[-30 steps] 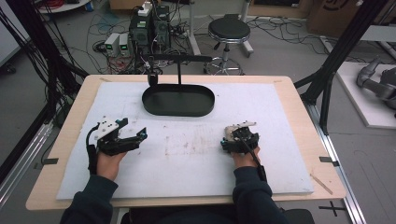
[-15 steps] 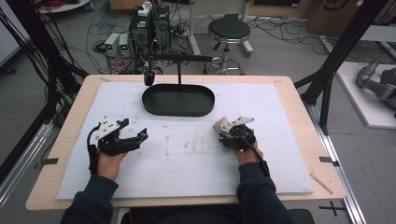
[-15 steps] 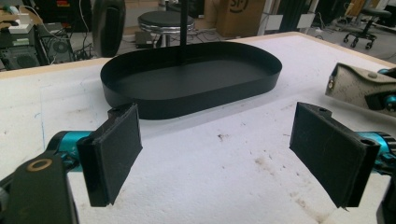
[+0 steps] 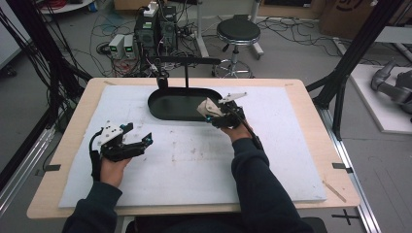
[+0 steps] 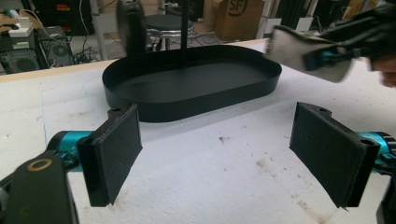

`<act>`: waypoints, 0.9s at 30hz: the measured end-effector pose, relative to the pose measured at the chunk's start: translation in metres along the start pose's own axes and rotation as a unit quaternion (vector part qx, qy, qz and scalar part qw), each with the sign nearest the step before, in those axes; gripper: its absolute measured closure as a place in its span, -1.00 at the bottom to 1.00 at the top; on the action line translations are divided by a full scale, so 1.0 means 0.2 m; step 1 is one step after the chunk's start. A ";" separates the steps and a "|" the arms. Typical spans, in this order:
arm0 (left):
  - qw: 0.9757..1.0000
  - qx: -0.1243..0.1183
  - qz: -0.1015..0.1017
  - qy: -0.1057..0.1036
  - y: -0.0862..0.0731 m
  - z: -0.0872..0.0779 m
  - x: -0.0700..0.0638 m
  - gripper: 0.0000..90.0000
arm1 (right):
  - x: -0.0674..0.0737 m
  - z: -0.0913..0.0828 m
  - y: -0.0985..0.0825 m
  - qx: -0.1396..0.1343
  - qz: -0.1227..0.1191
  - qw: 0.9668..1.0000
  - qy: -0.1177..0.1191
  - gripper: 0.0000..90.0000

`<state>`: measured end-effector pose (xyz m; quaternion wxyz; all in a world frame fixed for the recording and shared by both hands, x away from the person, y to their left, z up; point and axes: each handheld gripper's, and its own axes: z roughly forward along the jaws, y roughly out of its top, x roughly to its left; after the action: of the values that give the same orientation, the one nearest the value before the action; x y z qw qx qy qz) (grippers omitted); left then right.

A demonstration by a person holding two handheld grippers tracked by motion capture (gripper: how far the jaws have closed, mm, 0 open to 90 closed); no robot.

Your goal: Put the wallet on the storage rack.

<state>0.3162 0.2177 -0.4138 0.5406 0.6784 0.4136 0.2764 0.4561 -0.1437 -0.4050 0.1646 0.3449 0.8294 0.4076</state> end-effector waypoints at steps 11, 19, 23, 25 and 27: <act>1.000 -0.004 -0.003 0.005 -0.01 -0.03 0.03 -0.64 | -0.05 0.37 0.20 -0.006 -0.004 1.000 -0.028 -0.08; 1.000 -0.004 -0.004 0.006 -0.01 -0.04 0.03 -0.64 | -0.07 0.30 0.22 -0.010 0.005 0.998 -0.061 -0.36; 1.000 -0.004 -0.002 0.005 -0.01 -0.04 0.03 -0.64 | -0.10 0.16 0.22 -0.022 -0.001 0.998 -0.054 -0.35; 1.000 -0.004 -0.002 0.006 -0.01 -0.04 0.02 -0.64 | -0.12 0.07 0.19 -0.036 -0.002 0.998 -0.050 -0.33; 1.000 -0.004 -0.002 0.006 -0.01 -0.04 0.02 -0.64 | -0.15 -0.01 0.16 -0.028 0.007 0.999 -0.040 -0.39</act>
<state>0.3109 0.2264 -0.4146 0.5414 0.6736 0.4173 0.2811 0.4904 -0.1535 -0.3783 0.2043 0.3615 0.8079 0.4181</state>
